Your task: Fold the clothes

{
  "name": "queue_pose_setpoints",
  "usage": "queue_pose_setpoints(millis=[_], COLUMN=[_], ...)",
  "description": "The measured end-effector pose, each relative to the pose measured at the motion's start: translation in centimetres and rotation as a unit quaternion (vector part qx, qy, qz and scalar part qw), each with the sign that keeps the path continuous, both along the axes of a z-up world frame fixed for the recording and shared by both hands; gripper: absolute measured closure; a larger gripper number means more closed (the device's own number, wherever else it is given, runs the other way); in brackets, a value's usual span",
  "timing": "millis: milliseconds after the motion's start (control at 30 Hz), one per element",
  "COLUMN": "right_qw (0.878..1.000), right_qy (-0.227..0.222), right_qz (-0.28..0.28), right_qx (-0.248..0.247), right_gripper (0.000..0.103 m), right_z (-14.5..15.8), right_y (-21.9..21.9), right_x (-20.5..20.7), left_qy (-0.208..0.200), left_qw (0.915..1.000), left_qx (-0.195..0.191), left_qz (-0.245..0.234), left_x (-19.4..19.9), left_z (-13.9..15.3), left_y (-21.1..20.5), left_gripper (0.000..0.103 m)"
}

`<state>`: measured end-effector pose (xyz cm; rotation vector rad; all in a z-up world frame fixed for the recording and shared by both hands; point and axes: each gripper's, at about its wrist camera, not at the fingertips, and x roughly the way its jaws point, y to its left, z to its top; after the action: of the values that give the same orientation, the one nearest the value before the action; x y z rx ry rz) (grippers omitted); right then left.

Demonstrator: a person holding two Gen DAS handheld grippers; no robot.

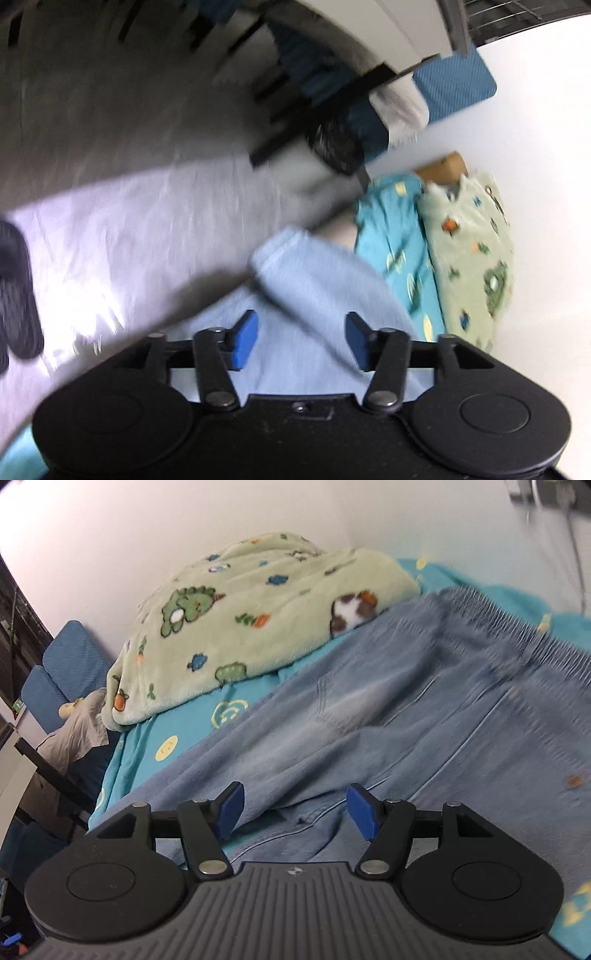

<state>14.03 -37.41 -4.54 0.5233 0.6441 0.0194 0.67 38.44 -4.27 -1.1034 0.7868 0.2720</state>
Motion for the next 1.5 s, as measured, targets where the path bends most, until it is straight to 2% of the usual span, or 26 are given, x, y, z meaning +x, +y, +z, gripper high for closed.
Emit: queue_pose_setpoints(millis=[67, 200, 267, 333, 433, 533, 667, 733, 800, 833, 900, 933, 967, 1000, 1033, 1133, 1167, 1300, 1400, 1500], right_qw=[1.0, 0.997, 0.994, 0.989, 0.977, 0.961, 0.936, 0.921, 0.914, 0.914, 0.917, 0.92, 0.924, 0.927, 0.93, 0.939, 0.939, 0.934, 0.94, 0.948], right_qy=[-0.009, -0.014, -0.007, -0.004, 0.014, 0.039, 0.072, 0.088, 0.099, 0.101, 0.092, 0.088, 0.084, 0.08, 0.077, 0.023, 0.001, -0.066, -0.058, -0.055], right_qz=[-0.015, -0.069, -0.108, -0.146, -0.21, -0.271, -0.314, -0.343, -0.359, -0.356, -0.35, -0.345, -0.341, -0.337, -0.332, -0.331, -0.337, -0.346, -0.331, -0.311], right_qx=[0.014, 0.021, 0.014, 0.011, 0.012, 0.052, 0.144, 0.161, 0.162, 0.164, 0.169, 0.162, 0.153, 0.144, 0.135, 0.09, 0.072, 0.066, 0.051, 0.048], right_gripper=[0.037, 0.035, 0.034, 0.031, 0.027, 0.027, 0.026, 0.026, 0.026, 0.026, 0.037, 0.051, 0.071, 0.078, 0.089, 0.096, 0.097, 0.098, 0.098, 0.097], right_z=[1.3, 2.6, 2.7, 2.3, 0.8, -1.4, -4.6, -5.8, -6.8, -7.2, -7.8, -7.5, -7.3, -7.0, -6.7, -4.2, -3.4, -0.7, 0.1, 1.4], right_y=[-1.7, -5.5, -7.5, -9.5, -12.2, -14.8, -17.4, -18.4, -19.1, -19.4, -19.9, -19.7, -19.5, -19.2, -19.0, -18.3, -18.1, -16.9, -16.6, -16.2], right_x=[-0.9, -2.9, -3.9, -4.8, -6.0, -6.4, -6.4, -6.7, -6.7, -6.5, -6.2, -6.1, -5.9, -5.7, -5.5, -6.1, -6.4, -8.2, -8.1, -6.3], left_qy=[0.03, 0.055, 0.046, 0.027, 0.011, 0.01, 0.009, 0.008, 0.008, 0.007, 0.003, -0.001, -0.009, -0.017, -0.028, -0.061, -0.069, -0.094, -0.095, -0.093], left_qw=[0.9993, 0.9954, 0.9922, 0.9904, 0.9901, 0.9902, 0.9902, 0.9902, 0.9903, 0.9904, 0.9924, 0.9936, 0.9948, 0.9955, 0.9953, 0.9935, 0.993, 0.989, 0.9861, 0.9854], left_qx=[-0.02, -0.077, -0.114, -0.134, -0.139, -0.139, -0.138, -0.138, -0.138, -0.137, -0.121, -0.111, -0.099, -0.091, -0.091, -0.09, -0.088, -0.092, -0.109, -0.112], left_qz=[-0.002, 0.012, 0.019, 0.018, 0.013, 0.014, 0.016, 0.016, 0.017, 0.018, 0.022, 0.021, 0.019, 0.019, 0.022, 0.032, 0.039, 0.068, 0.082, 0.088], left_x=[-1.8, -4.0, -4.6, -4.4, -3.8, -3.3, -2.5, -2.1, -1.8, -1.7, -2.0, -2.1, -2.3, -2.5, -2.8, -3.9, -4.4, -6.8, -7.3, -5.6], left_z=[-1.7, -6.3, -8.4, -9.7, -10.5, -11.1, -11.9, -12.2, -12.6, -12.7, -12.3, -11.8, -11.1, -10.4, -9.6, -7.3, -6.6, -5.2, -5.3, -4.1], left_y=[-0.3, -1.0, -1.0, -1.1, -1.0, -0.9, -0.7, -0.6, -0.5, -0.5, -0.5, -0.7, -0.9, -1.0, -1.0, -1.1, -1.1, -0.9, -0.6, 0.1], left_gripper=[0.044, 0.045, 0.046, 0.047, 0.048, 0.048, 0.056, 0.064, 0.086, 0.091, 0.098, 0.098, 0.099, 0.099, 0.099, 0.101, 0.101, 0.101, 0.101, 0.101])
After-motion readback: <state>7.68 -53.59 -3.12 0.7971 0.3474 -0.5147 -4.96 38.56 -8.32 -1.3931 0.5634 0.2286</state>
